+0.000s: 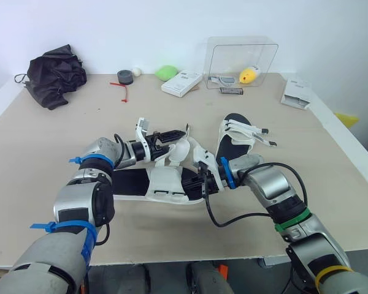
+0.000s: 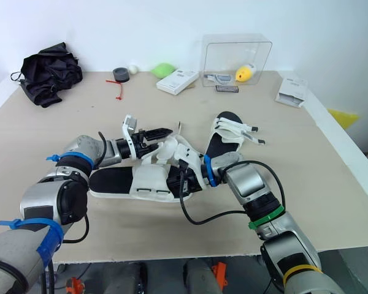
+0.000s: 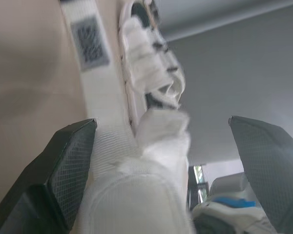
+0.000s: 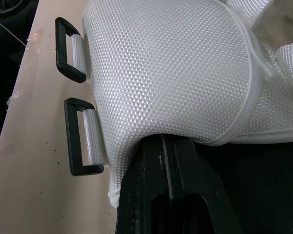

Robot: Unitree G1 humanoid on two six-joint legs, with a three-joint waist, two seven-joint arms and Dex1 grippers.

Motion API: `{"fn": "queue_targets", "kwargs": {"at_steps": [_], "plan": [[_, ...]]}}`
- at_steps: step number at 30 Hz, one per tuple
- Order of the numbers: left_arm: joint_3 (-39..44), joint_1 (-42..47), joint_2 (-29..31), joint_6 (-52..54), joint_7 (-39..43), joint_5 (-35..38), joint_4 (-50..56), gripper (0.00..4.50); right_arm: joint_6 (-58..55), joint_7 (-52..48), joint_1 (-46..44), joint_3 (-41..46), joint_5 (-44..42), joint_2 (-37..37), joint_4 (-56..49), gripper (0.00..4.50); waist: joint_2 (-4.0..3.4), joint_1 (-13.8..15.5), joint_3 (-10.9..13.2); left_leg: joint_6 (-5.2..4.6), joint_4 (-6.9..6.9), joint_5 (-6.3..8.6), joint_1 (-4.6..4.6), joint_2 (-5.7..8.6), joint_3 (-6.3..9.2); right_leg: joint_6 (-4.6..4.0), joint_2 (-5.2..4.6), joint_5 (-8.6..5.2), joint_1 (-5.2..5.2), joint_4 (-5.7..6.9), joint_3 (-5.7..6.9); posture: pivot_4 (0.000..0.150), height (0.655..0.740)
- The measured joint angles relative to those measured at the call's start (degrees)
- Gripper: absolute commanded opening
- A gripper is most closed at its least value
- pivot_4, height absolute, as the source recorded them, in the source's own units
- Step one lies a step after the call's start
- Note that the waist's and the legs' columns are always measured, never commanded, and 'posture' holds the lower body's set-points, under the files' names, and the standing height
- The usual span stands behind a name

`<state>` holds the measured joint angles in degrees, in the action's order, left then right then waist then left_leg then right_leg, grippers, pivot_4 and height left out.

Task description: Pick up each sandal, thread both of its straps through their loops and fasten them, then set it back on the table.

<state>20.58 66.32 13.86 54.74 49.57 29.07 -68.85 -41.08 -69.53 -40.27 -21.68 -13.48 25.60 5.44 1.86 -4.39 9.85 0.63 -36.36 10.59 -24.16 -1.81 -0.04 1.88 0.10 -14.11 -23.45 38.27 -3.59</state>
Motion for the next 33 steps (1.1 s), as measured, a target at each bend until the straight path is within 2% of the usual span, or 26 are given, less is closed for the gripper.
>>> {"fn": "queue_targets", "kwargs": {"at_steps": [10,19,25,29,31,33], "plan": [[-1.23,0.40,1.86,-1.09,1.40,-3.07,-1.28,4.48,-0.91,0.45,0.50,0.30,-0.30,0.11,-1.02,0.00,0.00,-0.01,0.00,0.06,0.01,0.04,-0.02,0.00,0.00,0.03,0.00,-0.04,-0.01,0.00,-0.01,0.150,0.7400],[-6.31,0.27,6.99,2.84,9.18,-6.70,-0.96,4.48,-0.93,0.67,0.67,0.33,-0.44,0.24,-1.25,0.00,0.00,-0.01,0.00,0.07,0.02,0.04,-0.03,0.02,0.01,0.03,-0.01,-0.06,-0.01,0.00,0.01,0.150,0.7400],[-6.18,-0.45,4.97,3.18,10.13,-6.44,-0.49,4.48,-0.88,0.71,0.67,0.32,-0.43,0.25,-1.24,0.00,0.00,0.03,0.00,0.07,0.01,0.04,-0.03,0.01,0.01,0.02,-0.02,-0.06,0.00,0.00,0.02,0.150,0.7400],[-1.84,-0.43,1.74,1.31,5.60,-4.48,-0.84,4.48,-0.90,0.74,0.65,0.31,-0.43,0.24,-1.24,0.00,0.00,0.03,0.00,0.07,0.01,0.04,-0.03,0.00,0.01,0.02,-0.03,-0.06,-0.01,0.00,0.00,0.150,0.7400],[-0.53,-0.42,1.04,0.76,4.20,-3.92,-1.00,4.09,-0.92,0.74,0.65,0.30,-0.45,0.24,-1.25,0.00,0.00,0.03,0.00,0.07,0.01,0.04,-0.03,0.00,0.02,0.02,-0.02,-0.06,0.00,0.01,0.01,0.150,0.7400],[0.52,-0.40,0.68,-0.23,2.64,-3.81,-1.08,3.45,-1.00,0.79,0.66,0.30,-0.47,0.26,-1.26,0.00,0.00,0.03,0.00,0.07,0.01,0.04,-0.03,0.00,0.02,0.02,-0.02,-0.06,0.00,0.01,0.01,0.150,0.7400]]}}
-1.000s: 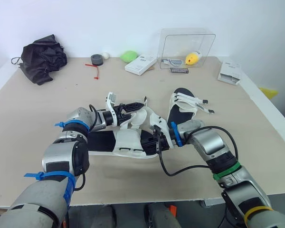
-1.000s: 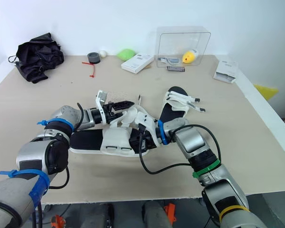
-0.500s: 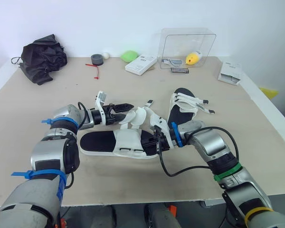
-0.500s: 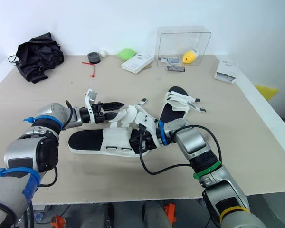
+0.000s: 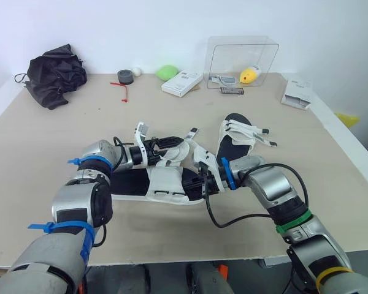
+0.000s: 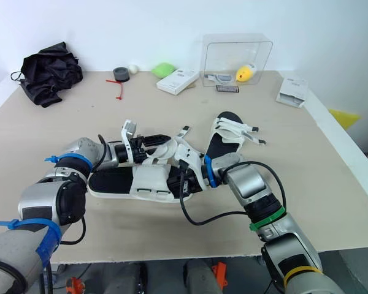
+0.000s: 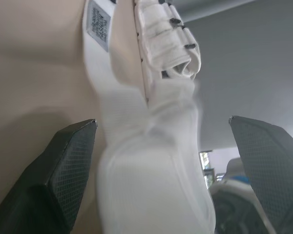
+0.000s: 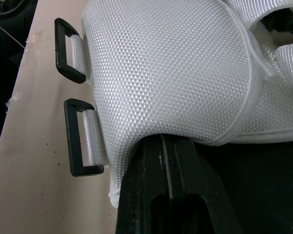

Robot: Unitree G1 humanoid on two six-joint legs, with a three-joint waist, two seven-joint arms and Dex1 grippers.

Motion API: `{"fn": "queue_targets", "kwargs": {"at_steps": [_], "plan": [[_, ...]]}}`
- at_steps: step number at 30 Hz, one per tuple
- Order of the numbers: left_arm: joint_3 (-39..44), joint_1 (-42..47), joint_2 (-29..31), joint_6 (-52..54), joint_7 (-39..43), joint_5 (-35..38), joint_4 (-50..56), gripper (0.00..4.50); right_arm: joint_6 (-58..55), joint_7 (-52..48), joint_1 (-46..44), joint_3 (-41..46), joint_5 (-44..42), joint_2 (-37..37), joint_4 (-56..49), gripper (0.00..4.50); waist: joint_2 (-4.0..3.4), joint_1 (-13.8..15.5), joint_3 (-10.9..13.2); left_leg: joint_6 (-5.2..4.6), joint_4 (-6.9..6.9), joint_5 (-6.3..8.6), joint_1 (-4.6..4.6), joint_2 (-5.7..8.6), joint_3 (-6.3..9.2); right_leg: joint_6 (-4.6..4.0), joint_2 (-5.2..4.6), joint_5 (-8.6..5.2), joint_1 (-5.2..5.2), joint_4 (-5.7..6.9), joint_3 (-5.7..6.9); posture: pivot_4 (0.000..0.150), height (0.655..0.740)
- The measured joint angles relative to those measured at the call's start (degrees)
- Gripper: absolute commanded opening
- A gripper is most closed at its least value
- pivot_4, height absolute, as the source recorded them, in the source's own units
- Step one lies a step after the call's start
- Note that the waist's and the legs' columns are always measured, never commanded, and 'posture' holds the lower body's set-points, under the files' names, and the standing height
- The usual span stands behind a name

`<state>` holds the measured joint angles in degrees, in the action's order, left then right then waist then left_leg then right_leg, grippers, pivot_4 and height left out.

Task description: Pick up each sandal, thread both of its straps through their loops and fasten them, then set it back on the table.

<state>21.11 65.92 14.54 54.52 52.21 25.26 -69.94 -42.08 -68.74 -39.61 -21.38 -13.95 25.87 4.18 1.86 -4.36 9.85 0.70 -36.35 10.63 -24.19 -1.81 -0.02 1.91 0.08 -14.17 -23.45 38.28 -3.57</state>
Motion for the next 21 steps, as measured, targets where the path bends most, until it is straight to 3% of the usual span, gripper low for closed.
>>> {"fn": "queue_targets", "kwargs": {"at_steps": [4,8,21], "plan": [[1.79,0.00,-0.40,-2.04,-2.87,0.14,-0.52,2.01,-0.19,0.24,0.12,0.02,-0.02,0.06,-0.31,0.00,0.00,0.00,0.00,0.00,0.00,0.00,0.00,0.01,0.00,0.00,-0.01,0.00,0.00,0.00,0.00,0.150,0.7400],[3.90,0.00,-0.22,-3.55,-4.72,1.21,-0.78,0.08,-0.28,0.35,0.34,0.08,-0.22,0.19,-0.66,0.00,0.00,0.00,0.00,0.01,0.00,0.00,0.00,0.01,-0.01,0.03,-0.02,-0.01,0.00,0.00,0.00,0.150,0.7400],[6.14,0.08,2.54,-1.30,-3.83,4.67,0.16,0.02,-0.02,0.33,0.25,0.01,-0.23,-0.15,-0.51,0.00,0.00,-0.05,0.00,0.02,0.00,0.01,0.00,-0.04,0.01,0.01,0.04,0.00,-0.02,0.01,0.00,0.150,0.7400]]}}
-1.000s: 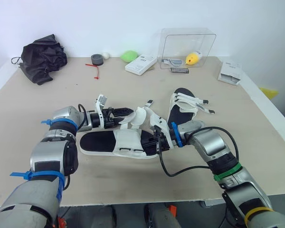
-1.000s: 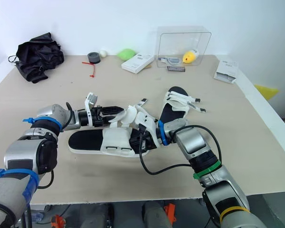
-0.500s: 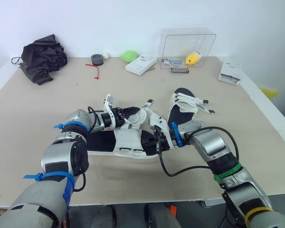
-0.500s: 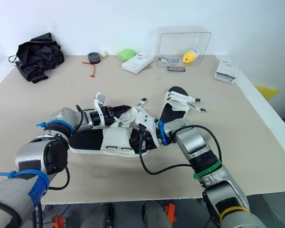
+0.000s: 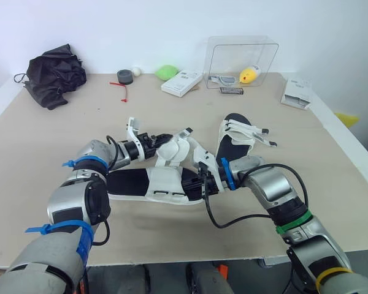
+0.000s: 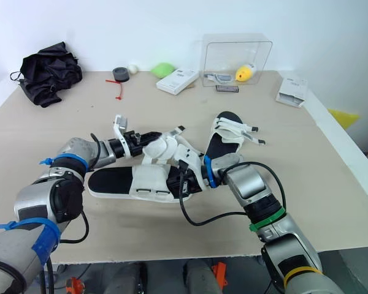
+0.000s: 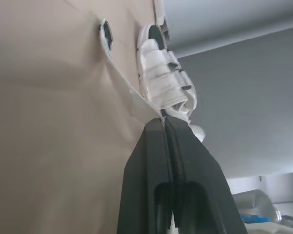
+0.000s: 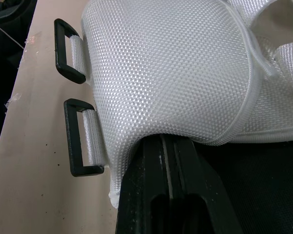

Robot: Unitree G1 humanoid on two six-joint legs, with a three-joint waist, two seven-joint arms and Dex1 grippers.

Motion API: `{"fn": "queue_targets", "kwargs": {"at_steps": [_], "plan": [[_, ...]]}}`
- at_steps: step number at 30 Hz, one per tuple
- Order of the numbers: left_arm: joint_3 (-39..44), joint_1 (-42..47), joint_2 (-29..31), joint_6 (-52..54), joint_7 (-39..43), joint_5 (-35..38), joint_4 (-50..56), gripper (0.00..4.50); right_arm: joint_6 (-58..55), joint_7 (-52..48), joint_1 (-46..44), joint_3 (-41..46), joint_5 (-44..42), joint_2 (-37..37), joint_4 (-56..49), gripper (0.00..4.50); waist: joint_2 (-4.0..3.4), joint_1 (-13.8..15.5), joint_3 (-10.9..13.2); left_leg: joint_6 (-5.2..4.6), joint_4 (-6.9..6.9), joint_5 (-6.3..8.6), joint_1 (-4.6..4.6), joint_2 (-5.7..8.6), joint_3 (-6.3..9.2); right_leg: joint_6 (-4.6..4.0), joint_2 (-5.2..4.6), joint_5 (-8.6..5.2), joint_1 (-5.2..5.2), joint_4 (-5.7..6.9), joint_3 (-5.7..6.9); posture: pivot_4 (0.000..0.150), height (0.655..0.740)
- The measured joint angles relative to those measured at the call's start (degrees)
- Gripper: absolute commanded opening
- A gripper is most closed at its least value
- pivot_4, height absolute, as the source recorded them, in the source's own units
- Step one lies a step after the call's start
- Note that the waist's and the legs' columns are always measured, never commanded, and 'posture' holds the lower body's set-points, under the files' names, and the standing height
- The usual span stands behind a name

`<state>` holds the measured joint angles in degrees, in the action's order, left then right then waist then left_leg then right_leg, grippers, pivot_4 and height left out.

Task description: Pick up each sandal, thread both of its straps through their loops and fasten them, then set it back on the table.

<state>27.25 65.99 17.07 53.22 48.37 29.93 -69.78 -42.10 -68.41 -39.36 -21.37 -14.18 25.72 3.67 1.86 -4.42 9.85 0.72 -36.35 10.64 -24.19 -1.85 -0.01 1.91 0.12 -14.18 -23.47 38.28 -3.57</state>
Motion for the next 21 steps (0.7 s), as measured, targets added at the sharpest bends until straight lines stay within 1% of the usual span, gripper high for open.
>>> {"fn": "queue_targets", "kwargs": {"at_steps": [3,5,7,9,12,14,15,17,20,21], "plan": [[1.75,-0.02,1.04,1.67,0.30,2.19,1.96,0.02,0.07,0.00,0.01,-0.10,-0.01,-0.03,-0.01,0.00,0.00,0.00,0.00,0.00,0.00,0.00,0.00,0.00,-0.01,0.00,-0.02,0.00,0.00,0.00,0.00,0.150,0.7400],[1.84,-0.27,1.42,3.01,1.84,3.20,5.51,0.02,0.13,-0.02,0.02,-0.30,-0.09,-0.29,-0.02,0.00,0.03,0.00,0.03,0.04,0.00,-0.02,-0.03,0.01,0.00,0.00,-0.04,0.00,0.00,0.00,0.01,0.150,0.7400],[0.64,-2.80,1.55,5.62,4.88,5.55,15.23,0.02,0.19,-0.21,-0.01,-0.59,-0.18,-0.42,-0.04,0.00,0.03,-0.04,0.03,0.11,0.00,-0.01,-0.02,0.01,-0.04,0.00,-0.06,0.00,0.01,0.00,-0.04,0.150,0.7400],[-1.28,-7.22,1.52,9.10,7.11,8.83,27.61,0.02,0.23,-0.45,-0.05,-0.68,-0.22,-0.39,-0.05,0.00,0.02,-0.11,0.02,0.29,0.01,0.04,0.00,-0.03,-0.04,0.00,-0.06,0.00,0.01,0.00,-0.08,0.150,0.7400],[-3.57,-15.83,0.29,16.76,8.27,16.45,47.81,0.02,0.27,-1.10,-0.07,-0.66,-0.27,-0.14,-0.01,0.00,0.03,-0.04,0.02,0.50,-0.01,0.09,-0.01,-0.06,-0.01,-0.26,-0.09,0.15,0.02,0.02,-0.12,0.150,0.7400],[-5.90,-20.12,0.59,19.96,8.45,19.92,57.20,0.02,0.31,-1.15,-0.13,-0.72,-0.23,-0.17,0.07,0.00,0.03,-0.04,0.02,0.52,-0.02,0.10,0.02,-0.05,0.01,-0.25,-0.12,0.15,0.02,0.01,-0.19,0.150,0.7400],[-8.12,-23.35,1.96,21.56,9.23,22.10,63.46,0.02,0.50,-1.13,-0.13,-0.82,-0.21,-0.30,0.10,0.00,0.03,-0.17,0.02,0.54,0.00,0.12,0.08,-0.05,0.00,-0.25,-0.11,0.15,0.02,0.02,-0.29,0.150,0.7400],[-12.92,-29.81,6.89,23.55,12.00,24.75,73.41,0.02,0.73,-1.14,-0.10,-0.92,-0.21,-0.37,0.21,0.00,0.02,-0.26,0.02,0.58,0.02,0.14,0.17,-0.04,-0.01,-0.23,-0.09,0.13,0.05,0.02,-0.34,0.150,0.7400],[-18.69,-38.71,16.63,23.68,17.48,25.57,81.16,0.02,0.80,-1.22,-0.11,-0.90,-0.22,-0.30,0.44,0.00,0.02,-0.19,0.02,0.58,0.03,0.14,0.20,-0.06,-0.03,-0.02,-0.04,-0.12,0.06,0.04,-0.30,0.150,0.7400],[-21.08,-41.91,20.89,21.85,20.05,24.83,83.37,0.02,0.81,-1.23,-0.19,-0.95,-0.19,-0.28,0.49,0.00,0.04,-0.13,0.02,0.58,0.02,0.13,0.20,-0.08,-0.04,-0.07,-0.04,-0.15,0.06,0.04,-0.26,0.150,0.7400]]}}
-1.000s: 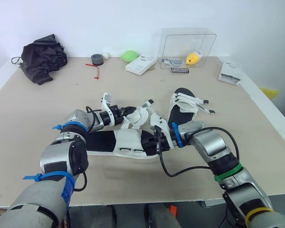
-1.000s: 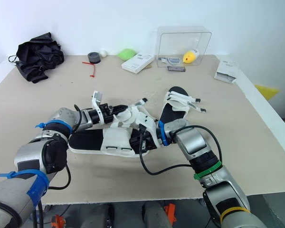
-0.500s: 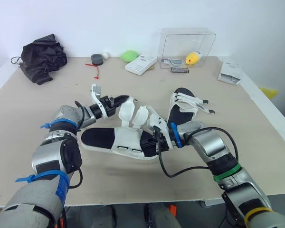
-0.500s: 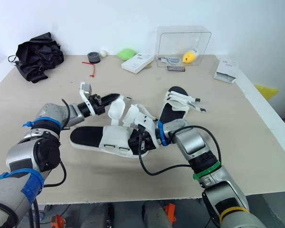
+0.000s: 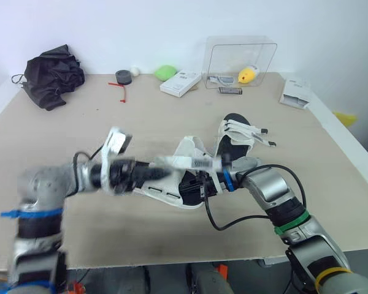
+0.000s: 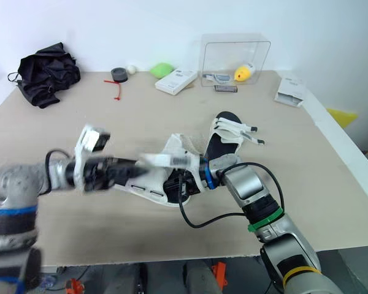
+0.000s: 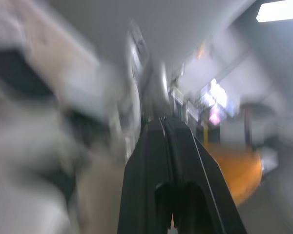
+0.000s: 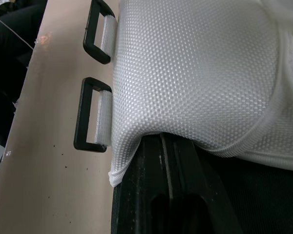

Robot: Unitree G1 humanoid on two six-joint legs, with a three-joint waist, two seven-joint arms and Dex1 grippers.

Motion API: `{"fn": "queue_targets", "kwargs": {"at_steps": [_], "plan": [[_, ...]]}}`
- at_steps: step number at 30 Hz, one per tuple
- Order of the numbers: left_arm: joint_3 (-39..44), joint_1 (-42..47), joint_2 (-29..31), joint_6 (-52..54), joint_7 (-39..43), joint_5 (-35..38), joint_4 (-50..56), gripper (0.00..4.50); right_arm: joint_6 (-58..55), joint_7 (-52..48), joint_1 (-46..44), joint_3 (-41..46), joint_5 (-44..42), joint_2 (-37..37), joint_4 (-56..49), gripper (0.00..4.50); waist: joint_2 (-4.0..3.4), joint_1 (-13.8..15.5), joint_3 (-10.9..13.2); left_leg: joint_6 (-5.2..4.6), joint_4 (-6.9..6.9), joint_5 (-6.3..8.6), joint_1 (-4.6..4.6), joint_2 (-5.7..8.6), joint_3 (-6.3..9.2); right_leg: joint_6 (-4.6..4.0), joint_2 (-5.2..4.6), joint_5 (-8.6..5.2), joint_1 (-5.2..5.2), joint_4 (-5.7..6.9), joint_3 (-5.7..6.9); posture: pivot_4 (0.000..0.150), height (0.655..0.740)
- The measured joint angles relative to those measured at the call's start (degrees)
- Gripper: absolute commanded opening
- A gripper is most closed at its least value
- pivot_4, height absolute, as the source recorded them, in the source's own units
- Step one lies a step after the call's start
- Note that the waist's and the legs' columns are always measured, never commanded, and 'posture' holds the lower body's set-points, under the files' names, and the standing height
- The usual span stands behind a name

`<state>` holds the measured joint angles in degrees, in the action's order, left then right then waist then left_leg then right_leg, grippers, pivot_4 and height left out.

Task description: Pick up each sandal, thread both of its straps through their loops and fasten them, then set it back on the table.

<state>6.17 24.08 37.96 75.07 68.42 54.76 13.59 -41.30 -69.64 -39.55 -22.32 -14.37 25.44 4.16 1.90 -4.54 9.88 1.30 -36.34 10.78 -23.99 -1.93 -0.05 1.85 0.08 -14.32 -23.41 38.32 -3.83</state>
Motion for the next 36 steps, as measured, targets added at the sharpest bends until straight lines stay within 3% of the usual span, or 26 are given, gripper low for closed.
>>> {"fn": "queue_targets", "kwargs": {"at_steps": [2,4,6,8,12,13,17,23,29,34,36], "plan": [[-3.62,-4.82,6.47,-3.69,4.54,-2.02,3.13,0.02,0.02,-0.07,-0.09,-0.01,0.00,0.06,0.11,0.00,0.01,0.10,0.00,0.00,0.00,0.00,0.02,-0.03,-0.05,-0.08,-0.03,-0.07,0.00,-0.01,0.01,0.150,0.7400],[-8.97,-12.65,16.77,-10.92,11.70,-6.41,7.51,0.02,0.26,-0.33,-0.11,-0.14,-0.03,0.06,0.17,0.00,0.01,0.05,0.01,0.00,0.05,0.00,0.05,-0.10,-0.08,-0.16,-0.03,-0.12,-0.04,-0.02,-0.03,0.150,0.7400],[-12.32,-18.08,22.20,-17.91,15.75,-11.40,9.10,0.02,0.40,-0.66,-0.11,-0.14,-0.03,0.20,0.31,0.00,0.00,0.21,0.01,0.01,0.15,0.01,0.10,-0.18,-0.10,-0.49,-0.15,-0.32,-0.03,-0.05,0.03,0.150,0.7400],[-15.19,-21.40,23.90,-25.62,18.19,-16.11,9.35,0.02,0.57,-1.02,-0.10,-0.07,-0.02,0.51,0.50,0.00,-0.01,0.45,0.01,0.00,0.17,0.01,0.12,-0.20,-0.12,-0.57,-0.26,-0.37,-0.03,-0.05,0.15,0.150,0.7400],[-14.58,-17.70,18.84,-25.13,16.07,-13.66,7.17,0.02,0.69,-1.00,-0.14,-0.01,0.12,0.48,0.58,0.00,0.00,0.85,0.01,-0.05,0.10,-0.03,0.11,-0.27,-0.25,-0.59,-0.22,-0.33,-0.01,-0.02,0.31,0.150,0.7400],[-11.50,-11.63,13.42,-19.49,12.36,-7.51,3.52,0.02,0.69,-1.00,-0.28,0.00,0.17,0.49,0.68,0.00,0.05,1.13,0.03,-0.07,-0.04,-0.04,0.02,-0.29,-0.21,-0.54,0.00,-0.28,-0.01,0.00,0.34,0.150,0.7400],[-2.50,1.07,7.71,-8.05,4.20,4.90,-5.65,0.02,0.74,-1.19,-0.19,-0.57,-0.04,-0.14,0.50,0.00,0.28,1.05,0.01,-0.10,-0.09,0.00,-0.02,-0.71,-0.09,-0.50,0.65,0.01,-0.02,-0.05,0.30,0.150,0.7400],[7.22,14.75,-0.89,0.04,-9.75,12.99,-21.41,0.02,0.71,-1.71,-0.09,-0.72,-0.56,0.02,0.30,0.00,0.23,1.26,0.02,-0.21,-0.05,0.11,-0.05,-0.77,0.07,-0.72,0.74,-0.14,-0.05,0.05,0.44,0.150,0.7400],[2.58,17.07,-4.13,-3.48,-12.76,7.73,-21.86,0.02,0.68,-1.60,-0.18,-0.76,-0.53,0.08,0.40,0.00,0.23,1.27,0.01,-0.12,-0.05,0.13,-0.01,-0.74,0.00,-0.73,0.70,-0.12,-0.04,0.07,0.36,0.150,0.7400],[-6.54,19.34,-4.56,-8.71,-6.42,0.53,-21.69,0.02,0.61,-1.36,-0.22,-0.76,-0.48,0.04,0.41,0.00,0.22,1.38,0.02,-0.07,-0.05,0.10,0.00,-0.73,0.02,-0.77,0.74,-0.10,-0.06,0.12,0.37,0.150,0.7400],[-9.26,21.46,-4.38,-10.58,-3.45,-2.25,-21.88,0.59,0.58,-1.34,-0.17,-0.76,-0.50,0.05,0.35,0.00,0.23,1.42,0.02,-0.07,-0.05,0.10,0.01,-0.74,0.03,-0.78,0.76,-0.12,-0.05,0.12,0.38,0.150,0.7400]]}}
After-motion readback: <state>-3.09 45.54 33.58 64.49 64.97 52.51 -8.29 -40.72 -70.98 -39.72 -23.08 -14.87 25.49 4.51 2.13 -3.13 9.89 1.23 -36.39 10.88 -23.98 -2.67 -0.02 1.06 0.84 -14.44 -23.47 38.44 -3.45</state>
